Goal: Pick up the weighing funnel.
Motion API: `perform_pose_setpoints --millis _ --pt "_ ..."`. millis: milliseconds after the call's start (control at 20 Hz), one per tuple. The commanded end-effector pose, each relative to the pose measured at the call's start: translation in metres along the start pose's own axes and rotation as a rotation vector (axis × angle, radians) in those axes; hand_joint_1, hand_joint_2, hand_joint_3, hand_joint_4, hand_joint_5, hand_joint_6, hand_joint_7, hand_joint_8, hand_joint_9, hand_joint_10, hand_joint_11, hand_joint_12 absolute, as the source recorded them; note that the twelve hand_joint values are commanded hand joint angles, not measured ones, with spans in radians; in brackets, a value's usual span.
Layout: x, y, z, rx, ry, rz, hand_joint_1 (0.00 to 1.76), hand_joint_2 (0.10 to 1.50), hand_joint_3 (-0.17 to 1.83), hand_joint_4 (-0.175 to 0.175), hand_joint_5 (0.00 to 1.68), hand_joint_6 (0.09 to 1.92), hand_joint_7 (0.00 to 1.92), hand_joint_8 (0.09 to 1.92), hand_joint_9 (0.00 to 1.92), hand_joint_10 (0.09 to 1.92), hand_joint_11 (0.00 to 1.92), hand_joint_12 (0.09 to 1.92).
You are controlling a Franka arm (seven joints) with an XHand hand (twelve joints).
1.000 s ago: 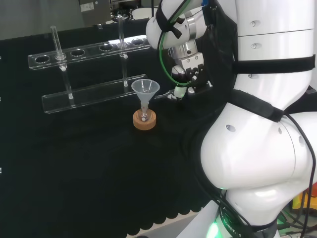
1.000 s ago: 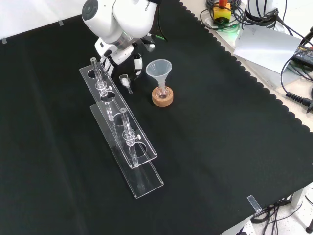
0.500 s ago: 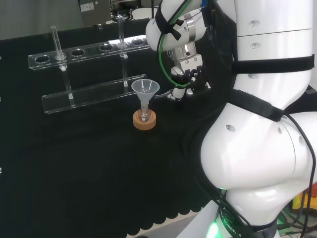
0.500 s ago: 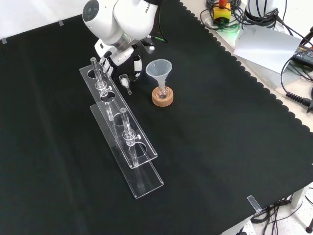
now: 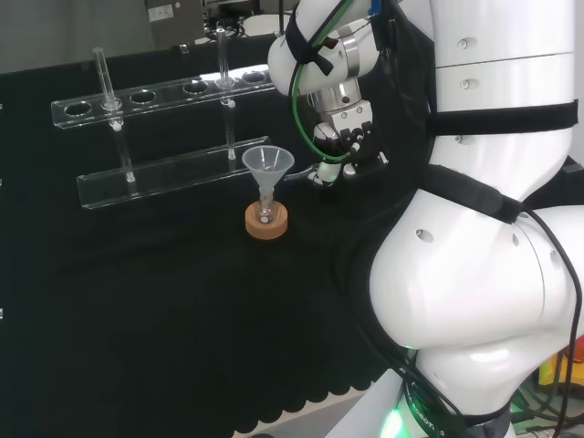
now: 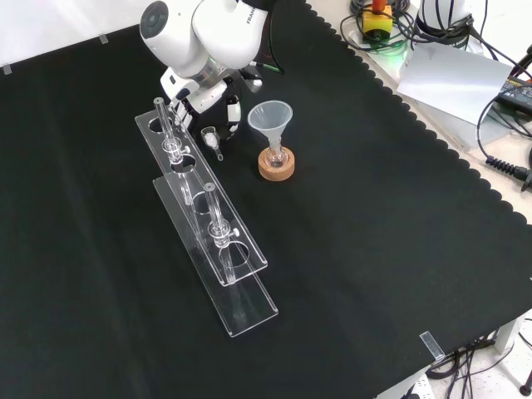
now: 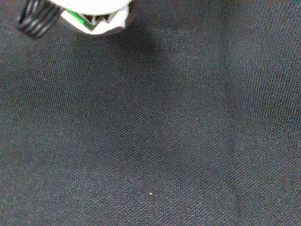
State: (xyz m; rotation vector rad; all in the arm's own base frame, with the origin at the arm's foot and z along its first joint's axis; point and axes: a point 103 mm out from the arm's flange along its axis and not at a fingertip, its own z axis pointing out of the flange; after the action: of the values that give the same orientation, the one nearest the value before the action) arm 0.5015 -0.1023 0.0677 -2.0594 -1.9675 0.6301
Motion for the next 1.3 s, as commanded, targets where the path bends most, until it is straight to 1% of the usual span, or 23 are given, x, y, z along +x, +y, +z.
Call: perform_pose_setpoints --millis 50,350,550,700,800,1000,1200,1250,1300 --pt "0.0028 0.0009 0.0001 0.002 -0.001 -0.007 0.88 0.62 0.73 -0.069 0.54 0.63 0.40 0.74 0.62 0.61 0.30 1.36" --pt "0.0054 0.0009 0.0016 0.006 -0.004 -0.014 0.88 0.62 0.73 -0.068 0.55 0.65 0.40 0.74 0.62 0.61 0.30 1.36" --pt "0.0065 0.0016 0.0032 0.013 -0.006 -0.011 0.88 0.62 0.73 -0.059 0.65 0.75 0.40 0.74 0.63 0.61 0.30 1.36" --pt "0.0066 0.0019 0.0033 0.010 -0.002 -0.012 0.88 0.63 0.73 -0.057 0.67 0.81 0.40 0.74 0.63 0.61 0.30 1.36" --pt "0.0049 0.0025 0.0036 0.011 -0.001 -0.012 0.89 0.63 0.73 -0.056 0.69 0.83 0.40 0.74 0.63 0.61 0.30 1.36" --pt "0.0051 0.0029 0.0029 0.013 -0.013 -0.006 0.90 0.64 0.73 -0.043 0.80 0.89 0.41 0.75 0.63 0.61 0.30 1.36" --pt "0.0037 0.0032 0.0025 0.011 -0.018 -0.006 0.94 0.66 0.73 -0.038 0.85 0.92 0.42 0.75 0.64 0.61 0.31 1.36" --pt "0.0030 0.0032 0.0021 0.012 -0.022 -0.003 0.97 0.74 0.63 0.039 0.90 0.97 0.43 0.75 0.65 0.62 0.31 1.36" --pt "0.0026 0.0031 0.0019 0.009 -0.025 0.000 1.00 0.80 0.55 0.101 0.96 0.99 0.44 0.75 0.65 0.61 0.32 1.36"
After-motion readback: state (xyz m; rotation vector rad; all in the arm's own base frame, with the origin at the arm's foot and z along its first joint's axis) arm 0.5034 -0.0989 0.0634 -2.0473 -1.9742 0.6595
